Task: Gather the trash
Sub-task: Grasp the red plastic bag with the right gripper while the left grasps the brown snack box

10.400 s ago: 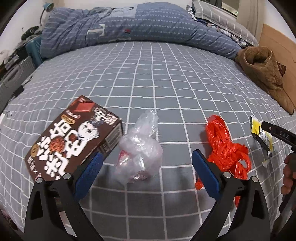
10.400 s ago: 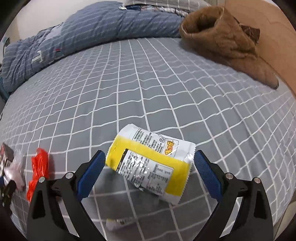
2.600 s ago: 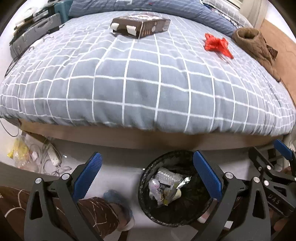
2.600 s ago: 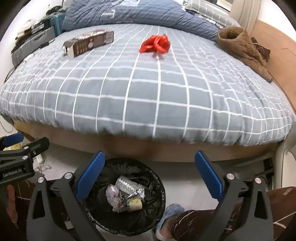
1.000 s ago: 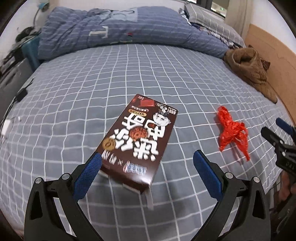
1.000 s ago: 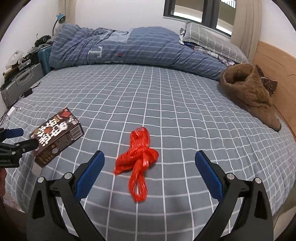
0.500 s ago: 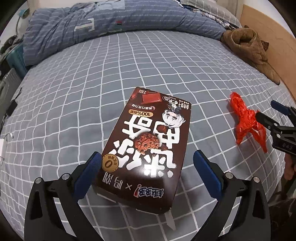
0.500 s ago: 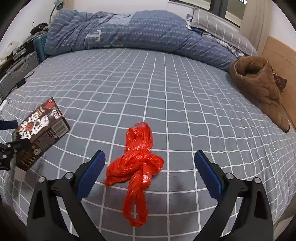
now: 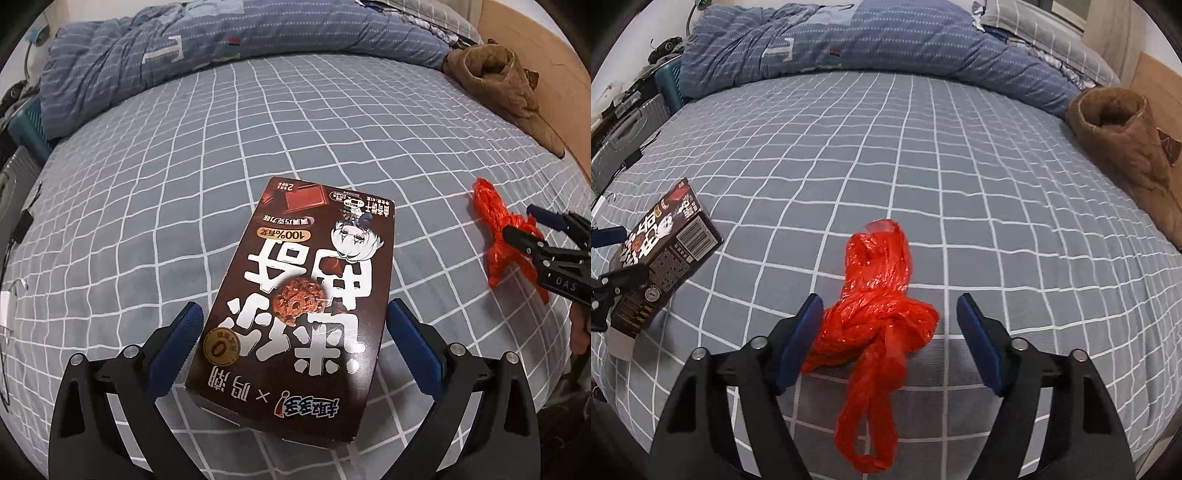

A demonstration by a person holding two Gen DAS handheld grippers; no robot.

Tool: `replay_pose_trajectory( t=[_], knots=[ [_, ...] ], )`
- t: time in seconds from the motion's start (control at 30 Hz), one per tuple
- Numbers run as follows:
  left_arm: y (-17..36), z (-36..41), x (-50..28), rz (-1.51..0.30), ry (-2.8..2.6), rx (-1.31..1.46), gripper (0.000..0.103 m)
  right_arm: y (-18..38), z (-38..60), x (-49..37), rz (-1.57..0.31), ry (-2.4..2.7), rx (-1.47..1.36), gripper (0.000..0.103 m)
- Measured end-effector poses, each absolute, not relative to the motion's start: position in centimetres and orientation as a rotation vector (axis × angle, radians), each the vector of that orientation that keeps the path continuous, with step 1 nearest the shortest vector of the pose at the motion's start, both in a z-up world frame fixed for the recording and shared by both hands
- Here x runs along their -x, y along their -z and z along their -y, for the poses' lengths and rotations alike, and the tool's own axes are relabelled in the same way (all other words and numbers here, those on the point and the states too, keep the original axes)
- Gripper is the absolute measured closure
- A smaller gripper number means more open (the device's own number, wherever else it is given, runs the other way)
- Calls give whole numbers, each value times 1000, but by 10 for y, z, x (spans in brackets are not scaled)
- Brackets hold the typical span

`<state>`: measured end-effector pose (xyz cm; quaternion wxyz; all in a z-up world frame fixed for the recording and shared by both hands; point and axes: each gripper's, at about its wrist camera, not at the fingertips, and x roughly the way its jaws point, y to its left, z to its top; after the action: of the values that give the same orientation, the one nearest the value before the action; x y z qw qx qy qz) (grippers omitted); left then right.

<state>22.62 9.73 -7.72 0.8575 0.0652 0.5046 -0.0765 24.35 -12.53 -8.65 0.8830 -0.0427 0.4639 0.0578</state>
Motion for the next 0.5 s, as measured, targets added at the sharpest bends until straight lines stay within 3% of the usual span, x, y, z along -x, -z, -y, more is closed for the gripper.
replay_pose_trajectory(
  t=[0.3,0.5],
  knots=[
    [88,-94,-230,-1076,154,-171,8,90,121,-246,-983,-150,69,53],
    [82,-95,-225,-1050,101,-114,9,86,123,-243,-975,-151,59,58]
  ],
)
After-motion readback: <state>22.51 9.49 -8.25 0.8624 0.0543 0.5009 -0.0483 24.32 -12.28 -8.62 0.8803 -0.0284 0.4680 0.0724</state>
